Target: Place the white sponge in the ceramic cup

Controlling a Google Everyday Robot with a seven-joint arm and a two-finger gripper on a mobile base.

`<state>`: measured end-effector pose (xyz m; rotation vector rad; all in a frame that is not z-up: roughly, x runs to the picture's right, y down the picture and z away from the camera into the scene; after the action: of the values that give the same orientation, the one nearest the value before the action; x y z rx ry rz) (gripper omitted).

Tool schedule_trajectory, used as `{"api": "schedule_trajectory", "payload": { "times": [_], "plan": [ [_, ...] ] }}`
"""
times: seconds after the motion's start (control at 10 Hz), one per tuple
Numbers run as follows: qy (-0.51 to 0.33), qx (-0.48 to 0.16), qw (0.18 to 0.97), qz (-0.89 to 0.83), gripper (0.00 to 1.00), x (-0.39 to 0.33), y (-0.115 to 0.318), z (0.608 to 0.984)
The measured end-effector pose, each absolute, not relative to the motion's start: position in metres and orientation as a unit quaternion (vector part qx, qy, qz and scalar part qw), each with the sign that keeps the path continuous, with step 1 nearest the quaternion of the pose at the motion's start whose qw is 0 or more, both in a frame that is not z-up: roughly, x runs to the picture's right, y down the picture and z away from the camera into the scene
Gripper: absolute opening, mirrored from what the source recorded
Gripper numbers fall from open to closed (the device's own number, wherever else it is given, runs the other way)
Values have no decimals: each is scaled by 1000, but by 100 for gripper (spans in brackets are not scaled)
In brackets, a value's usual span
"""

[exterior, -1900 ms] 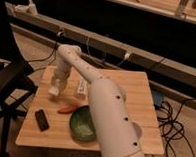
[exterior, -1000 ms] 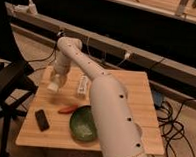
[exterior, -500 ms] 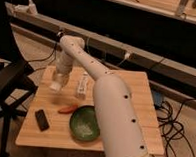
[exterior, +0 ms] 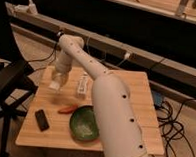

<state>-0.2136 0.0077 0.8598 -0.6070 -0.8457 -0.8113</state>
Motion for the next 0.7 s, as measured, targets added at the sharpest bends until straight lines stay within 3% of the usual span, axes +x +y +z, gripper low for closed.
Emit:
{"api": "schedule_trajectory", "payload": {
  "times": [0.7],
  "plan": [
    [-390, -262, 794, -387, 1, -137, 15, 804]
  ]
}}
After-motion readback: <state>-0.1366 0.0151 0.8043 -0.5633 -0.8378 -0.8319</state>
